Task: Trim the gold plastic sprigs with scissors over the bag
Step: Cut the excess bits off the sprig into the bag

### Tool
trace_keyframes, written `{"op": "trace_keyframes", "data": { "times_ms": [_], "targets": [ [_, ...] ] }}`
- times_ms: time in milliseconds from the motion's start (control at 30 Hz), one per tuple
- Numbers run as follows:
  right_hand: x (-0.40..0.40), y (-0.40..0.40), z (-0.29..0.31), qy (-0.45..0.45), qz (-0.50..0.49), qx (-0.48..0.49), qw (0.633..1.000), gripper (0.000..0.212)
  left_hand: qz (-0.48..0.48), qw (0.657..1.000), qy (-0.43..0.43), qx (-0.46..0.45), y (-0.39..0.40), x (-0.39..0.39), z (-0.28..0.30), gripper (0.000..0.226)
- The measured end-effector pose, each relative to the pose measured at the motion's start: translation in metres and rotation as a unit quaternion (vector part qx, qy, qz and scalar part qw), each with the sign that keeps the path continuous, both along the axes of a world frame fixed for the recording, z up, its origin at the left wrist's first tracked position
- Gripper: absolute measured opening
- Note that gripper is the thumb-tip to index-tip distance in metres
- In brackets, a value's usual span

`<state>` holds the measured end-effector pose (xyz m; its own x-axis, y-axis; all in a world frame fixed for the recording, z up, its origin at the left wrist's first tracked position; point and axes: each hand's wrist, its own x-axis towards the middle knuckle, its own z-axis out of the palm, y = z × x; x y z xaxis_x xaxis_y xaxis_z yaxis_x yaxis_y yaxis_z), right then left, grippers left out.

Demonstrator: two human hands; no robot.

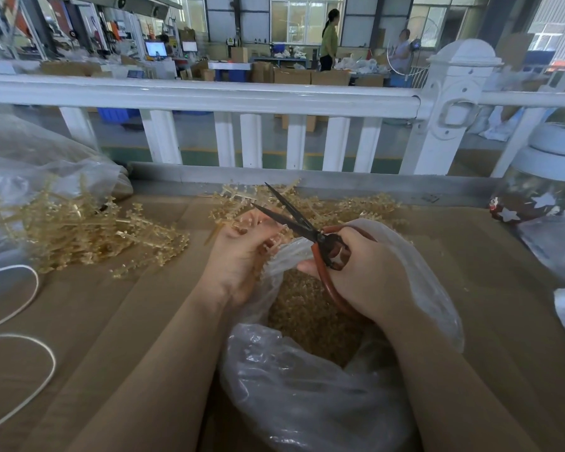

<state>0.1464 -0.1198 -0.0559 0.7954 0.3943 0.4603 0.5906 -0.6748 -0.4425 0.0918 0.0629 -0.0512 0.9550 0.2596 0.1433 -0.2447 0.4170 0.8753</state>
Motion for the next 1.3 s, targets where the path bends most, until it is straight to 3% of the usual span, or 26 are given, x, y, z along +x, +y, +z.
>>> {"op": "trace_keyframes", "data": {
  "times_ms": [133, 300, 633, 900, 1300],
  "targets": [
    [0.0017, -0.0009, -0.0005, -0.021, -0.013, -0.014, 1.0, 0.076, -0.029, 0.999, -0.031, -0.003, -0.0016, -0.002, 0.0027, 0.016],
    [0.0013, -0.0034, -0.0014, -0.054, -0.022, -0.032, 0.998, 0.057, -0.03, 0.999, -0.032, -0.001, -0.002, -0.0037, 0.0052, 0.008],
    [0.0007, -0.0011, -0.0026, -0.037, -0.007, 0.001, 0.999, 0.077, -0.024, 0.999, -0.041, -0.006, -0.003, -0.0045, 0.0059, 0.009],
    [-0.0021, -0.0014, -0.0023, -0.078, -0.025, 0.007, 0.997, 0.075, -0.026, 0.997, -0.062, 0.025, -0.0041, -0.005, 0.0079, 0.006],
    [-0.0018, -0.0003, -0.0016, -0.055, 0.014, 0.039, 0.998, 0.081, -0.035, 0.996, -0.073, 0.041, -0.0049, -0.0057, 0.0078, 0.005]
  ]
}}
